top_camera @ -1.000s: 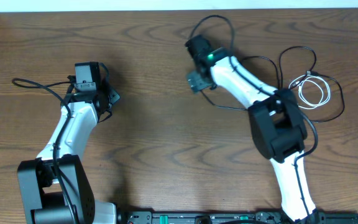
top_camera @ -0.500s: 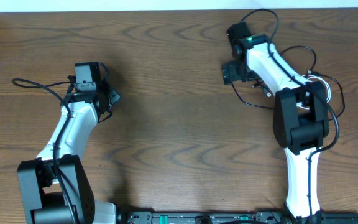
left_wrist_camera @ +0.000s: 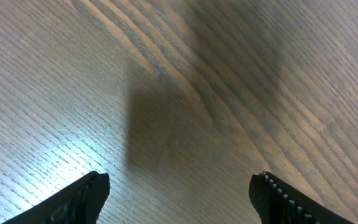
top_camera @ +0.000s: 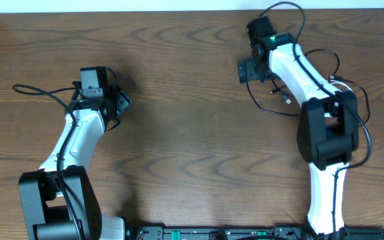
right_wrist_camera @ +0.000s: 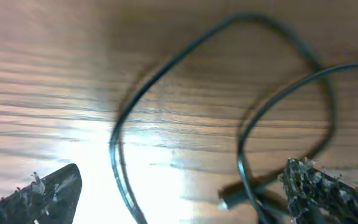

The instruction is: Untangle cables

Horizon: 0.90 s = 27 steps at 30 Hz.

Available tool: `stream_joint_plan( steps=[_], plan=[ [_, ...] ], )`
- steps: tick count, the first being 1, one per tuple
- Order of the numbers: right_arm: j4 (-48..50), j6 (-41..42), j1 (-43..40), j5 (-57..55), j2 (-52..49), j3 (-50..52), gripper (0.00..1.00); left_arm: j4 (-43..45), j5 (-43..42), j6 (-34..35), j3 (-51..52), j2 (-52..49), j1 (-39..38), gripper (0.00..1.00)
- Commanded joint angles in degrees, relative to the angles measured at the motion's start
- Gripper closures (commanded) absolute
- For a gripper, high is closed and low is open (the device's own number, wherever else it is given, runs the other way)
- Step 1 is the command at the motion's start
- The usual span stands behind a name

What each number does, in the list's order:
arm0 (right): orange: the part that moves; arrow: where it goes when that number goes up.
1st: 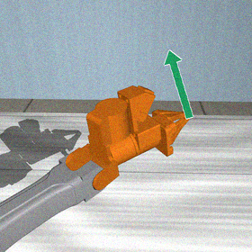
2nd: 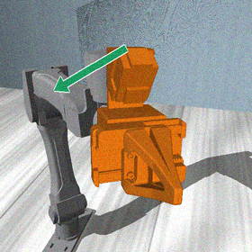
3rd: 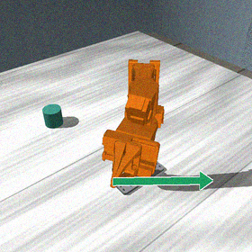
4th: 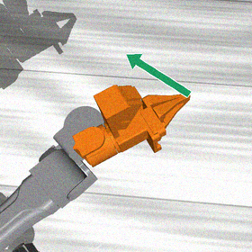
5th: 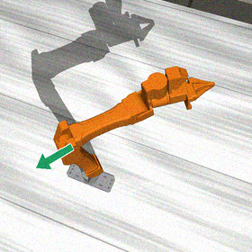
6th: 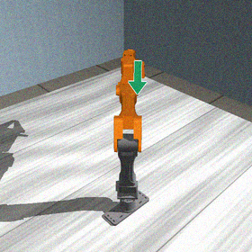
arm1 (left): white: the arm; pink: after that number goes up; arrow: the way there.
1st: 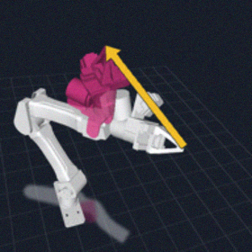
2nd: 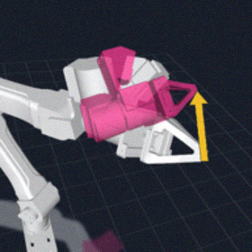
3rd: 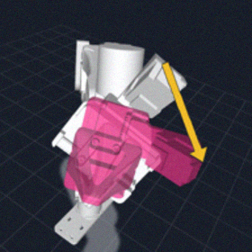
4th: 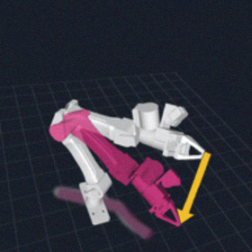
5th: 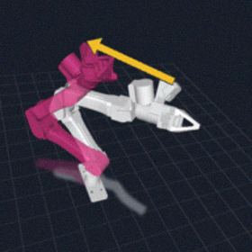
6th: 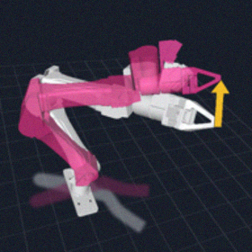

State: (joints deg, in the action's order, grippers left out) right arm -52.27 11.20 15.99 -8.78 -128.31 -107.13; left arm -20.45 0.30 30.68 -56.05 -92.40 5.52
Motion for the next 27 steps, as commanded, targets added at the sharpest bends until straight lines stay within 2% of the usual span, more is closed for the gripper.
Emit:
stream_joint_plan(
  steps=[1,5,7,10,11,19,24,27],
  plan=[
    [0.17,-0.55,0.28,-0.26,2.93,-1.18,0.01,-0.04,0.11,0.09,0.33,-0.20,0.13,0.22],
    [-1.20,-0.55,0.22,-0.24,2.71,-1.14,0.01,-0.07,0.11,0.09,0.33,-0.20,0.13,0.19],
    [-1.92,-0.55,0.33,-0.26,2.71,-1.09,0.01,-0.07,0.13,0.09,0.33,-0.20,0.13,0.11],
    [-2.58,-0.55,0.46,-0.26,2.71,-1.09,0.01,-0.07,0.13,0.09,0.33,-0.20,0.15,0.08],
    [-2.64,-0.57,0.46,-0.28,2.71,-1.09,0.01,-0.07,0.15,0.09,0.33,-0.20,0.15,0.02],
    [-7.21,-3.61,0.20,2.34,6.03,-1.29,0.01,-0.07,0.17,0.07,0.33,-0.20,0.15,0.02],
    [-3.65,-4.07,0.24,9.68,13.53,-1.27,0.01,-0.04,0.17,0.09,0.33,-0.20,0.15,0.02],
    [0.92,-7.26,0.24,16.68,18.14,-1.27,0.01,0.55,0.17,0.09,0.33,-0.20,0.15,0.02]
  ],
)
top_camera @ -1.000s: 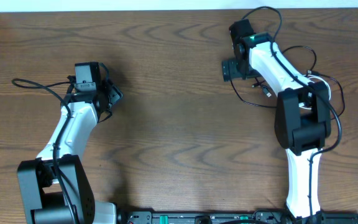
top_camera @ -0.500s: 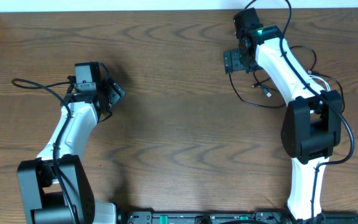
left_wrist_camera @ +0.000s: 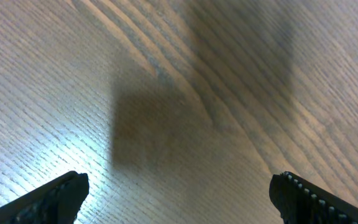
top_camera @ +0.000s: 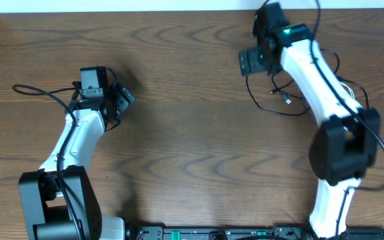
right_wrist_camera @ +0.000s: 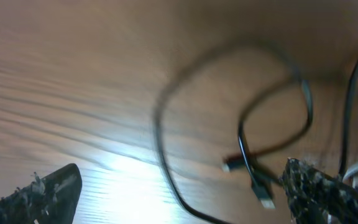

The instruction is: Untangle cables

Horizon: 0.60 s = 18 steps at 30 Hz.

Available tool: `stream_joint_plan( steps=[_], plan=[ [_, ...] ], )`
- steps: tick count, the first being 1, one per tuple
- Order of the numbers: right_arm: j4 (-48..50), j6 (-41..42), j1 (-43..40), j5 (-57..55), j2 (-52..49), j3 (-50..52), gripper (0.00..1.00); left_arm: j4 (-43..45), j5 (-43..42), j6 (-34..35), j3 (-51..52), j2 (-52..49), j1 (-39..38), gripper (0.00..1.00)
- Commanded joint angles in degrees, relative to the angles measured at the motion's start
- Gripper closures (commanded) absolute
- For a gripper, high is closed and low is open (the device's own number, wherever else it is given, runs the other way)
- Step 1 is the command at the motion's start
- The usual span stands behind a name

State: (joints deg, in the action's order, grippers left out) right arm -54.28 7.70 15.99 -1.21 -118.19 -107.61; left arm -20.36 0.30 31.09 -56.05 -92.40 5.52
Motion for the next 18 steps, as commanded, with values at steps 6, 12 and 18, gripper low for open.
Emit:
stream_joint_plan(
  steps=[6,12,18],
  plan=[
    [8.94,-5.75,0.22,12.59,17.97,-0.72,0.01,0.81,0.20,-0.35,0.33,-0.20,0.15,0.02],
    [10.19,-13.66,0.98,16.63,28.26,4.26,0.01,0.94,0.17,-0.33,0.33,-0.20,0.15,0.02],
    [20.31,-14.01,-0.15,17.90,41.11,20.79,0.01,1.14,0.17,-0.33,0.33,-0.20,0.15,0.02]
  ],
)
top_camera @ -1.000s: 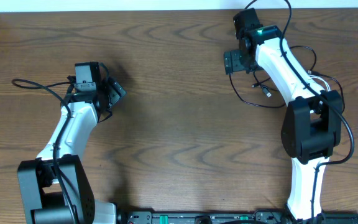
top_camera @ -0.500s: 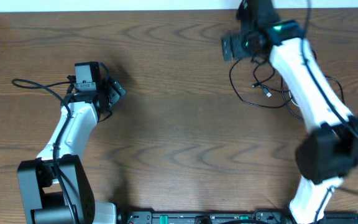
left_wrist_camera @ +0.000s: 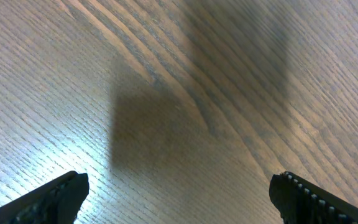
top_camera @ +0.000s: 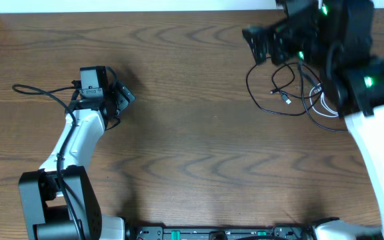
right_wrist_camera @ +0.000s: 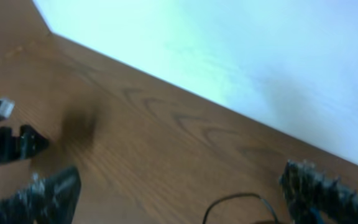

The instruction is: Untangle cables

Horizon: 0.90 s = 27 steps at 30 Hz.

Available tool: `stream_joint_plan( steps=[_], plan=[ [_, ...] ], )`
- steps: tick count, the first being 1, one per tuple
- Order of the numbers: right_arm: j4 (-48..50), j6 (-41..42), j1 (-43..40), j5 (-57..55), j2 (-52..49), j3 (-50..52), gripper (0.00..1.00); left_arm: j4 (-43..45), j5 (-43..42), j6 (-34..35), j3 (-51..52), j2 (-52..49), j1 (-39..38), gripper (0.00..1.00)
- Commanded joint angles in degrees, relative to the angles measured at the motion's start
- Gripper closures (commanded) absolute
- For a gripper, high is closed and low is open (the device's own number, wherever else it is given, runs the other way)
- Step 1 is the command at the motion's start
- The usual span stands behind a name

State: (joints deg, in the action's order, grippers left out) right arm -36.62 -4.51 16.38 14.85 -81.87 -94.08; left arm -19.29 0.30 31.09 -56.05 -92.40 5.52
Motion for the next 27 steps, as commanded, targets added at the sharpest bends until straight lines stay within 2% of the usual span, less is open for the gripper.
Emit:
stream_joint_plan(
  steps=[1,7,12,16,20,27],
  plan=[
    [5.46,-0.92,-1.03,1.84,7.80,11.26,0.01,0.04,0.17,-0.33,0.33,-0.20,0.15,0.02],
    [19.19,4.15,-5.20,1.64,25.46,31.74,0.01,0.07,0.17,-0.33,0.33,-0.20,0.15,0.02],
    [24.81,10.80,-12.15,1.22,41.05,43.60,0.01,0.09,0.17,-0.33,0.33,-0.20,0.15,0.02],
    [30.32,11.41,-16.57,1.18,51.41,50.71,0.01,0.37,0.17,-0.33,0.33,-0.20,0.15,0.02],
    [31.47,11.76,-18.58,0.79,55.80,54.21,0.01,0.50,0.17,-0.33,0.33,-0.20,0.15,0.02],
    [30.40,11.76,-18.80,0.50,54.05,56.72,0.01,0.50,0.17,-0.35,0.33,-0.20,0.15,0.02]
  ],
)
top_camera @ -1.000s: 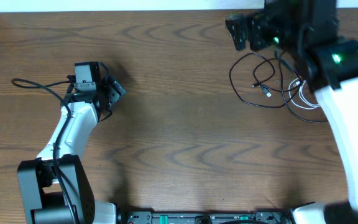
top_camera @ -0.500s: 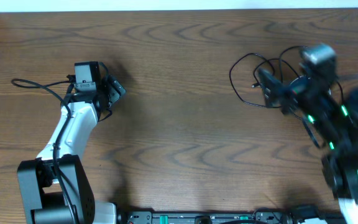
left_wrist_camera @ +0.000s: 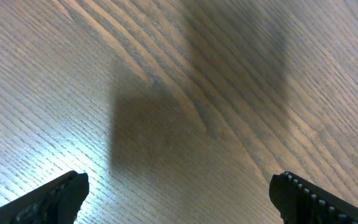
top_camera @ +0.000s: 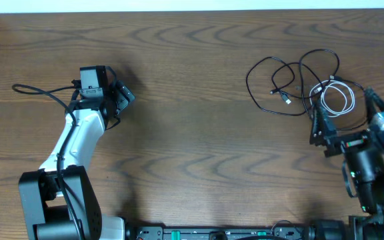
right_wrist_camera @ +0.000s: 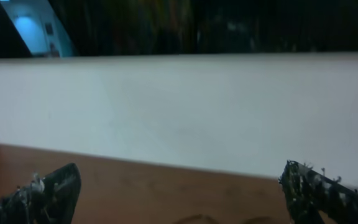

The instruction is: Untangle cables

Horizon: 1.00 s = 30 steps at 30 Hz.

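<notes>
A tangle of black cable [top_camera: 286, 99] lies in loops at the far right of the wooden table [top_camera: 199, 133], overlapping a small white coiled cable [top_camera: 325, 101]. My right gripper [right_wrist_camera: 179, 190] is open and empty, pulled back at the near right beside the white coil, its camera facing the back wall. My left gripper [top_camera: 121, 97] rests low over bare wood at the far left, far from the cables. In the left wrist view the left gripper [left_wrist_camera: 179, 199] is wide open with nothing between its fingers [left_wrist_camera: 55, 198].
The left arm's own black lead [top_camera: 42, 90] loops out to the left of its wrist. A white wall [right_wrist_camera: 179, 106] runs along the table's far edge. The right arm's body [top_camera: 369, 167] fills the near right corner.
My right arm was stretched high over the cable tangle; now it stands back at the near right edge, and the tangle shows in full from overhead. The left arm has not moved.
My right gripper hung open low over the black loops, then a little higher, then raised well above them, and now it is withdrawn to the near right, empty. The left gripper widened slightly after the first moment and has stayed in place. The cables lie where they were.
</notes>
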Available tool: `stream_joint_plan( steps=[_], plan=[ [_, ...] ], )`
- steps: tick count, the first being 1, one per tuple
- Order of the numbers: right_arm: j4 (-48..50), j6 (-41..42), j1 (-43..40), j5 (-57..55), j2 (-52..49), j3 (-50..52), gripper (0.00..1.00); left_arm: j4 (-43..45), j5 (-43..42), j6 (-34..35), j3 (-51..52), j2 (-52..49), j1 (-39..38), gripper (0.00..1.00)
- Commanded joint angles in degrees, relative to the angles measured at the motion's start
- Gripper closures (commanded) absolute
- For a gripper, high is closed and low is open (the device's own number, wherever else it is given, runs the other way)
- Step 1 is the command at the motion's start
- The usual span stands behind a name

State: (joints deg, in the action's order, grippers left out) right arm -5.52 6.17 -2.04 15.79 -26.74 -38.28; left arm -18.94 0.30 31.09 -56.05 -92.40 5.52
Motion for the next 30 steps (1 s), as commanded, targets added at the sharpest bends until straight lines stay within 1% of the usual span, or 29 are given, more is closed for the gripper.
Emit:
stream_joint_plan(
  steps=[1,3,8,15,22,30],
  plan=[
    [-1.81,1.07,-0.37,-0.44,-1.44,0.92,0.01,0.15,0.17,-0.35,0.33,-0.20,0.15,0.02],
    [-4.76,1.09,-0.37,-0.37,-1.88,0.92,0.01,0.15,0.17,-0.35,0.33,-0.20,0.15,0.02],
    [-16.17,1.07,-0.33,-0.42,-2.12,0.92,0.01,0.13,0.17,-0.35,0.33,-0.20,0.15,0.02],
    [-27.43,1.09,-0.33,1.29,-2.14,0.92,0.01,0.13,0.17,-0.35,0.33,-0.20,0.15,0.02],
    [-30.27,1.73,-0.26,1.27,-2.14,0.92,0.01,0.11,0.17,-0.35,0.33,-0.20,0.15,0.02],
    [-34.21,1.70,2.86,1.07,-2.14,0.92,0.01,0.09,0.17,-0.35,0.33,-0.20,0.15,0.02]
  ],
)
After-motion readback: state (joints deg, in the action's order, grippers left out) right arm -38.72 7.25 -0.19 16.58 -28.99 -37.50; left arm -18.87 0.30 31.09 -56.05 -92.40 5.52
